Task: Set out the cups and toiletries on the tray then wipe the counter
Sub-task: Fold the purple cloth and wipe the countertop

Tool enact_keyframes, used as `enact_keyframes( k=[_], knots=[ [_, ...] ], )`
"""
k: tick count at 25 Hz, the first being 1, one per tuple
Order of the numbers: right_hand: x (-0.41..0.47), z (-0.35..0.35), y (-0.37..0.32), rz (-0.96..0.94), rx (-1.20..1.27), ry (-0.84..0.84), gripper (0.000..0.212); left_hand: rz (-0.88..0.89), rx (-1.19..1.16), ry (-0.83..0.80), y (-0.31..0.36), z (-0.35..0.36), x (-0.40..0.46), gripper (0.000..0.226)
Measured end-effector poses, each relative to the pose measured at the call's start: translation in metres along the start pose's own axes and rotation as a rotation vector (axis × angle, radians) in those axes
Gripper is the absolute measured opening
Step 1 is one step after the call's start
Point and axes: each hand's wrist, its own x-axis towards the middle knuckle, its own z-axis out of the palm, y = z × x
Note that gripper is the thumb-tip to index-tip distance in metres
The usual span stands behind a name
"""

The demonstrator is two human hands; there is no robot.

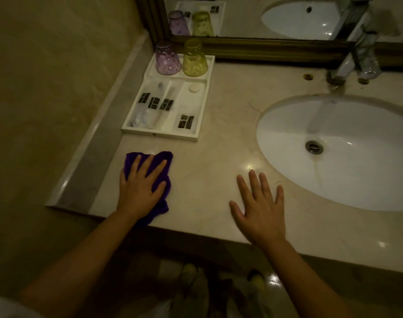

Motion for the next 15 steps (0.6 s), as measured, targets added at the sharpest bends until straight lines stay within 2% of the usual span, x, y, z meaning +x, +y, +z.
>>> enact_keyframes(
  k=[6,15],
  knots=[
    [-0.002,-0.002,0.000,0.009,-0.004,0.005,0.067,0.011,0.000,-0.025,-0.047,-0.011,0.008,0.062],
    [0.000,-0.003,-0.001,-0.003,-0.013,-0.015,0.068,0.045,0.079,-0.075,-0.049,-0.017,0.010,0.059]
  ],
)
